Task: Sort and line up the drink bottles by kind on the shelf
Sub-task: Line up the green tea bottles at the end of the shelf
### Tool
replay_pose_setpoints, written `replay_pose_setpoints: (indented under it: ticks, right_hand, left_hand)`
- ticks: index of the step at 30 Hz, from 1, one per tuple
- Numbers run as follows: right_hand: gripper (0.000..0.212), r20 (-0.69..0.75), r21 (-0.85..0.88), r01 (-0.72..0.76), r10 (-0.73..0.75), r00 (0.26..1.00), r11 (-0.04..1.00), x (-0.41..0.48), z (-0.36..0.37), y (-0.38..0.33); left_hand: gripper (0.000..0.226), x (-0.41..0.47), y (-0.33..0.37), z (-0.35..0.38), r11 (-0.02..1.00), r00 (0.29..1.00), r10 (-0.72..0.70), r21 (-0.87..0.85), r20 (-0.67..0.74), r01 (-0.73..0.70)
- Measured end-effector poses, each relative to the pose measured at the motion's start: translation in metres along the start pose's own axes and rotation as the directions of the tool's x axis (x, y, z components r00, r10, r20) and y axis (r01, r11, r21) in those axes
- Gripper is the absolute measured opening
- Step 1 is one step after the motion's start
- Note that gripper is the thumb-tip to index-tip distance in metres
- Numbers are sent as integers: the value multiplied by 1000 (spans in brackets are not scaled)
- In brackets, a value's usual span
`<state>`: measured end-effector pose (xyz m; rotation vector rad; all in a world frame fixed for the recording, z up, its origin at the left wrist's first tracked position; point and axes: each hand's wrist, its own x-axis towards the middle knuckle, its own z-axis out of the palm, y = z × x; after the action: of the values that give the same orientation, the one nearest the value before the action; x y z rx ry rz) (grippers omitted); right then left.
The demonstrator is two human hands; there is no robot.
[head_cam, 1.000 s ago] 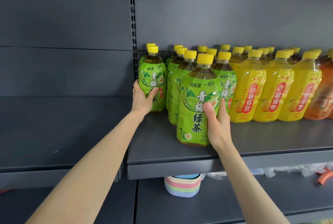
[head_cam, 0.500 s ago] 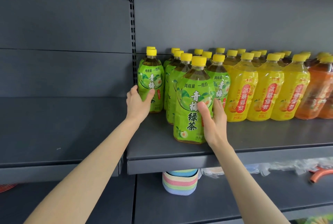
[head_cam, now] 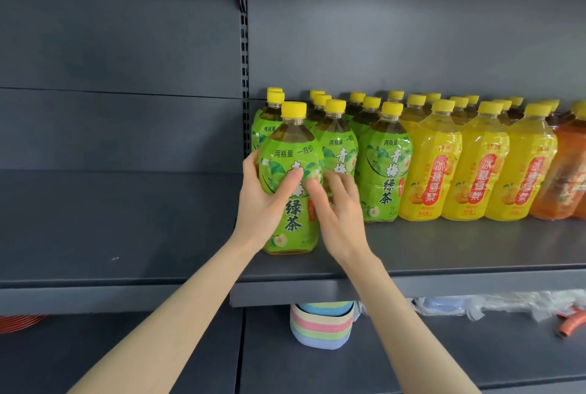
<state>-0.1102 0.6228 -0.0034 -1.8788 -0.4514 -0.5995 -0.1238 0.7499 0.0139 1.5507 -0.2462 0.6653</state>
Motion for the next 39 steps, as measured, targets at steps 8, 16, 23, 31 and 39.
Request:
replay_pose_setpoints:
  ticks: [8, 16, 23, 31, 39]
  right_hand:
    - [77, -79, -510, 213, -292, 953, 834, 36, -28, 30]
    - [103, 16, -692, 258, -342, 940, 674, 41, -29, 49]
    - [103, 22, -696, 268, -354, 935, 666, 41, -27, 53]
    - [102, 18, -699, 269, -360, 933, 662, 42, -27, 54]
    - [103, 11, -707, 267, -368, 930, 655, 42, -27, 55]
  left_hand:
    - [76, 22, -15, -3, 998, 998, -10, 63, -56, 13]
    - [75, 38, -31, -5, 993, 996, -23, 113, -82, 33]
    - [101, 48, -39, -8, 993, 996, -85, 85, -34, 87]
    - [88, 56, -44, -7, 991, 995, -78, 106, -64, 85]
    - [82, 54, -40, -5, 990, 992, -71, 117, -101, 82]
